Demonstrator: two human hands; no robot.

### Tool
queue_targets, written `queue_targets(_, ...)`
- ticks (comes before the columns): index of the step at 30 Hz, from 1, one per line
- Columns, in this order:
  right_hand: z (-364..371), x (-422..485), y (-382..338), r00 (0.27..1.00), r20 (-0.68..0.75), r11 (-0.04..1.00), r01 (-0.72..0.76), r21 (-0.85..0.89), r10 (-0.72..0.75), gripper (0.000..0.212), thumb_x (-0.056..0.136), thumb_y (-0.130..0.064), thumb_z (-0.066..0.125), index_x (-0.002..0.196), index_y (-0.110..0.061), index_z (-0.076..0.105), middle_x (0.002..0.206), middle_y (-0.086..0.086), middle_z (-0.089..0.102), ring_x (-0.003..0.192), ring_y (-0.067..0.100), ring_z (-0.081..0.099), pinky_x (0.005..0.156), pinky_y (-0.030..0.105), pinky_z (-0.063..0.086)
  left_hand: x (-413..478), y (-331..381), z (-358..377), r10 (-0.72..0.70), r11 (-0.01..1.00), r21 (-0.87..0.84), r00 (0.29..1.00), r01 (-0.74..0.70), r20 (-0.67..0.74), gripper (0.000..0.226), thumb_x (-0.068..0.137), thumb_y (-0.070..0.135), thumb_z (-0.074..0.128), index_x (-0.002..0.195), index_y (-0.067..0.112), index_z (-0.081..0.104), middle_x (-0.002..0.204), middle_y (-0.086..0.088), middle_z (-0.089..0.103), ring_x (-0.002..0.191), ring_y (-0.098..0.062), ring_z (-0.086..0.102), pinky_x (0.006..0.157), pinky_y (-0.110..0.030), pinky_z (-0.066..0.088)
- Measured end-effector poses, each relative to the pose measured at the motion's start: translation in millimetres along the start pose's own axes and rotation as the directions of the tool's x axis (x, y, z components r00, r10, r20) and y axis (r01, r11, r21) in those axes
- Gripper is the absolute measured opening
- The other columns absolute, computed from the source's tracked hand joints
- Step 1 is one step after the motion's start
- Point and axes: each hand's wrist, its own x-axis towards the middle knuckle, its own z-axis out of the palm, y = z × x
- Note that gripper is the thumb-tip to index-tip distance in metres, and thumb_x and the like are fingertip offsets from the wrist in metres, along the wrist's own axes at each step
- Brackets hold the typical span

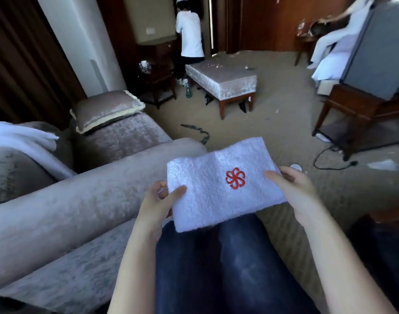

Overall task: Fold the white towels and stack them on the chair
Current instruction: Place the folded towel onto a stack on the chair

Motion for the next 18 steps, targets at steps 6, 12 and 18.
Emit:
queue_targets(6,-66.3,-27.2,4.7,0.964,-0.266,0.997,0.008,0.074,0.012,0.011,0.086,-0.018,0.071,0.097,-0.021,0.07,0.098,0.0,0.072,0.09,0.016,0.067,0.075,0.029,0.051,-0.9,-2.5,66.0,0.019,1.0,0.013,0.977,-0.023,0.211,0.047,0.081,0.033,0.078,0.116,0.01,0.057,0.102,-0.002,0.074,0.094,-0.023,0.071,0.086,-0.052,0.056)
queue_targets(12,-128.6,-69.8,11.1,0.913,-0.407,0.994,0.036,0.103,0.009,0.024,0.085,-0.019,0.072,0.109,-0.023,0.07,0.105,0.001,0.072,0.1,0.019,0.068,0.088,0.038,0.054,-7.6,-11.4,124.0,0.0,1.0,0.023,0.924,-0.01,0.383,0.035,0.086,0.029,0.073,0.114,0.015,0.057,0.104,-0.002,0.073,0.094,-0.024,0.07,0.079,-0.046,0.057)
queue_targets(18,-182.0,-125.9,16.3,0.819,-0.574,0.982,0.107,0.153,0.0,0.028,0.084,-0.017,0.073,0.111,-0.024,0.068,0.109,-0.001,0.072,0.1,0.014,0.067,0.086,0.034,0.054,-30.2,-17.5,193.9,-0.024,0.999,0.037,0.819,0.003,0.573,0.036,0.084,0.031,0.074,0.114,0.018,0.058,0.106,0.0,0.073,0.099,-0.024,0.069,0.075,-0.038,0.053)
